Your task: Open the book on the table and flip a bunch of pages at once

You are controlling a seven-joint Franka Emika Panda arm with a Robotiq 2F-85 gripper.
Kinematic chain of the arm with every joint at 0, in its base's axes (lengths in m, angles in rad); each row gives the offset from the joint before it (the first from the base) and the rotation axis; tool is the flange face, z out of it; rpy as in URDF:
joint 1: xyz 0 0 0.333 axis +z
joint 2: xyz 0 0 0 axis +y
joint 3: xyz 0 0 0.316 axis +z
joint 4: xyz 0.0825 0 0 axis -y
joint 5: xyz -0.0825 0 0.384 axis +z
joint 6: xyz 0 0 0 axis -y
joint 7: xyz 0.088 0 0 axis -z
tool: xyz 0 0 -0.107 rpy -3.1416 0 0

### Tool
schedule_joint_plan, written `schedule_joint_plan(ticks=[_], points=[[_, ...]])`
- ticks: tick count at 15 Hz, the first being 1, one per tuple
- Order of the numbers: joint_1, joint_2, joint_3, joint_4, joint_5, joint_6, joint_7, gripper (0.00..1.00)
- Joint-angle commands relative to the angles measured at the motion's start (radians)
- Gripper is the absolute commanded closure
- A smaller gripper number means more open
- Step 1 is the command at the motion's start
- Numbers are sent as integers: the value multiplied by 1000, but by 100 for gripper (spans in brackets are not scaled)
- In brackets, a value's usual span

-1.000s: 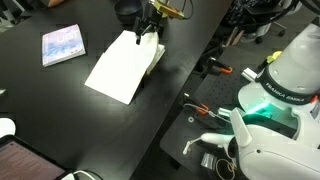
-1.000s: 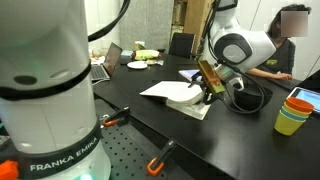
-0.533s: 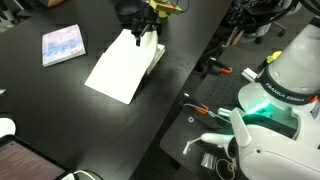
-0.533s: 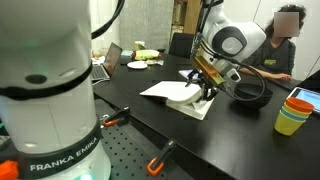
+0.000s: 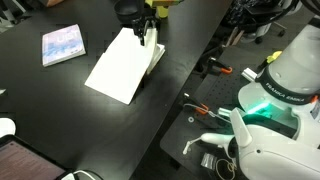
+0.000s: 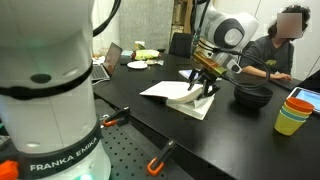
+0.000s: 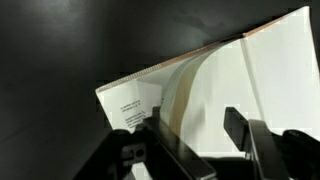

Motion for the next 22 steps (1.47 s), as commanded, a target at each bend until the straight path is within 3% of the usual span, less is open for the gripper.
schedule_joint_plan(ticks=[1, 5, 6, 15, 22], points=[[31, -28, -25, -17, -75, 18, 80, 64], [44, -39, -36, -21, -142, 14, 136, 95], [47, -42, -36, -22, -151, 10, 149, 99], [159, -147, -24, -45, -313, -38, 330, 98], [269, -189, 27, -35, -445, -67, 389, 98]])
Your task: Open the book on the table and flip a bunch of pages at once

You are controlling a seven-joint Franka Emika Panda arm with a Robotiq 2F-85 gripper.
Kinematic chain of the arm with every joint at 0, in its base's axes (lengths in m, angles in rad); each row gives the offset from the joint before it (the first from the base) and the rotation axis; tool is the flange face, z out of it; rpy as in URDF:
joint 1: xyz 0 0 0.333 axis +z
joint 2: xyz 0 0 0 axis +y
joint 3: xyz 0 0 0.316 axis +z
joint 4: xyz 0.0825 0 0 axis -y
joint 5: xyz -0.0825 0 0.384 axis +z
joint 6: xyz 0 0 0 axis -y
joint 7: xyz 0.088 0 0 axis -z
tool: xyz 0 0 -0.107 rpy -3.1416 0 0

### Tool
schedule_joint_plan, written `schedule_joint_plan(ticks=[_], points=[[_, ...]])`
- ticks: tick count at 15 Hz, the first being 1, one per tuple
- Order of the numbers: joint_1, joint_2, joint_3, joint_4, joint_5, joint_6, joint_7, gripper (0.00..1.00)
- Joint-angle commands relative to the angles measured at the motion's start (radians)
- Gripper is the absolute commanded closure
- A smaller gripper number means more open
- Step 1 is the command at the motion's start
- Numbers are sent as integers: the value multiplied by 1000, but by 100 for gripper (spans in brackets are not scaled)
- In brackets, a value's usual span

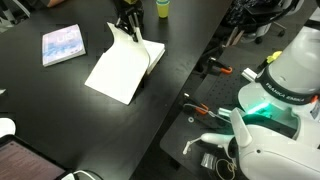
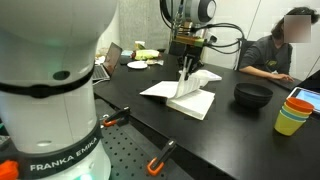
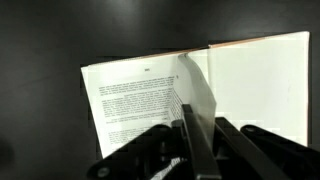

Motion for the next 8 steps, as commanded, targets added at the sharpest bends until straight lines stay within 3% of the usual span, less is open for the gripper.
schedule_joint_plan(ticks=[1, 5, 6, 8], points=[[65, -30, 29, 4, -91, -49, 57, 98], [115, -14, 63, 40, -168, -106, 61, 98], [120, -10, 71, 44, -170, -105, 50, 71], [121, -4, 86, 45, -144, -106, 29, 59]])
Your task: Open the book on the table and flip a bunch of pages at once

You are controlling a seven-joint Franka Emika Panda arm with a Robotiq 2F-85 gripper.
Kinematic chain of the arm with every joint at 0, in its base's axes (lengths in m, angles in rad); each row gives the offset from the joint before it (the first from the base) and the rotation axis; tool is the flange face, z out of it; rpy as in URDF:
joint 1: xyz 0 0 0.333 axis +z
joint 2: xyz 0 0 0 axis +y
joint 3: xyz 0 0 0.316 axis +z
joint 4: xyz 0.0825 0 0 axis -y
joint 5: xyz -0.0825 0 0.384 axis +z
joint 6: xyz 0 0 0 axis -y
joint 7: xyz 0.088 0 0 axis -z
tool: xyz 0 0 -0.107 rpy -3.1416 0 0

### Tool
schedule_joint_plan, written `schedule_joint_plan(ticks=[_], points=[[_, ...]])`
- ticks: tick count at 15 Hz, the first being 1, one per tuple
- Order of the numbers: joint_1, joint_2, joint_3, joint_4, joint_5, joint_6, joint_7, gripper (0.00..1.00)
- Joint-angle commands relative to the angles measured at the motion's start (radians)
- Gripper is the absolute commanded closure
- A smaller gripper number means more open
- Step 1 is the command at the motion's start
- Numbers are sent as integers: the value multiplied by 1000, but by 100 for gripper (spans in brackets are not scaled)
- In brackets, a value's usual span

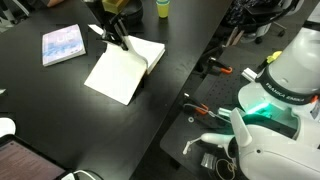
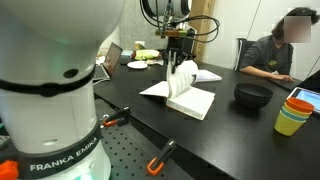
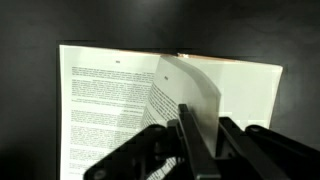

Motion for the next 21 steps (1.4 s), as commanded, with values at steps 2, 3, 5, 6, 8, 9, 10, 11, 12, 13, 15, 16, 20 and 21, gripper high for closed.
schedule_joint_plan(ticks=[2, 3, 5, 6, 8, 9, 10, 11, 12, 13, 15, 16, 20, 21], points=[[-11, 12, 37, 6, 76, 18, -76, 42], [-23, 14, 47, 0, 124, 48, -122, 35], [-37, 22, 54, -9, 191, 105, -198, 20], [-41, 30, 50, -11, 200, 124, -219, 12], [-73, 54, 51, -25, 271, 187, -296, 1], [-93, 61, 62, -32, 329, 218, -350, 0], [-113, 64, 73, -37, 384, 238, -398, 0], [-133, 69, 89, -39, 444, 254, -451, 0], [-147, 75, 103, -38, 488, 267, -497, 0], [-161, 77, 119, -38, 533, 277, -540, 0], [-184, 76, 150, -37, 611, 279, -615, 0], [-192, 76, 165, -34, 646, 273, -650, 0], [-208, 100, 189, -17, 742, 231, -714, 0], [-206, 106, 189, -16, 752, 230, -714, 0]])
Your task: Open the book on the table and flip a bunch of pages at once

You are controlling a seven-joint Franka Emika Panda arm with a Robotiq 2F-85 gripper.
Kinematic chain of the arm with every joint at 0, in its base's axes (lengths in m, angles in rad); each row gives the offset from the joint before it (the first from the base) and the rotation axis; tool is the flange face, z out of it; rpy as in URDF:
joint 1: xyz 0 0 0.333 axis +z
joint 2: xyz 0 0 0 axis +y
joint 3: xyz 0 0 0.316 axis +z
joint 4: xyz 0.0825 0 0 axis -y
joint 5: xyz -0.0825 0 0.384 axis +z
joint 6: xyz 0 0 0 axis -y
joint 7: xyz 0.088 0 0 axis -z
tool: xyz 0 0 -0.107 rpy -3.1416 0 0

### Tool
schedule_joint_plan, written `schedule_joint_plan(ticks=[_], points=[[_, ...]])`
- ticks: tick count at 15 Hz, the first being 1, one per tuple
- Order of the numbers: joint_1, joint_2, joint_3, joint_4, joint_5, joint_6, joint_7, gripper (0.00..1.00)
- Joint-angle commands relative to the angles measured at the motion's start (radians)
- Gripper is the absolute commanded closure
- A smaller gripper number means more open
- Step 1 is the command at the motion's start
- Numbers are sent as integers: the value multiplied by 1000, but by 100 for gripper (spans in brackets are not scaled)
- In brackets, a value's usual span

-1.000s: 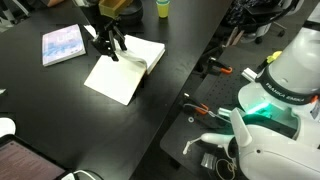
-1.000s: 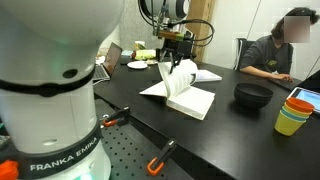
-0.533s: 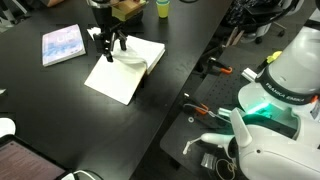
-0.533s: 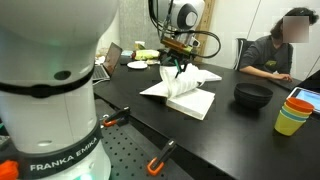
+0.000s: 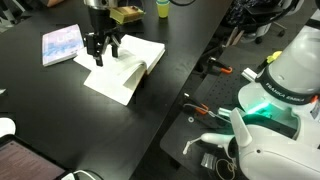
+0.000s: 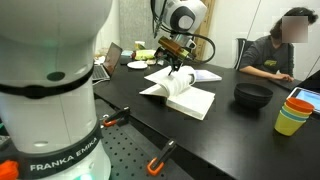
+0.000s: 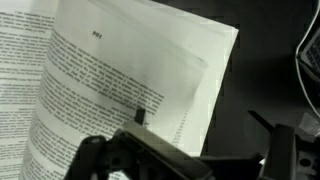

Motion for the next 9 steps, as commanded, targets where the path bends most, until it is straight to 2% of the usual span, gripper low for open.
schedule_joint_plan(ticks=[1, 5, 9], points=[[-21, 30, 22, 24, 71, -21, -48, 0], [-21, 40, 26, 28, 120, -47, -52, 0], [12, 15, 7, 11, 62, -66, -3, 0]])
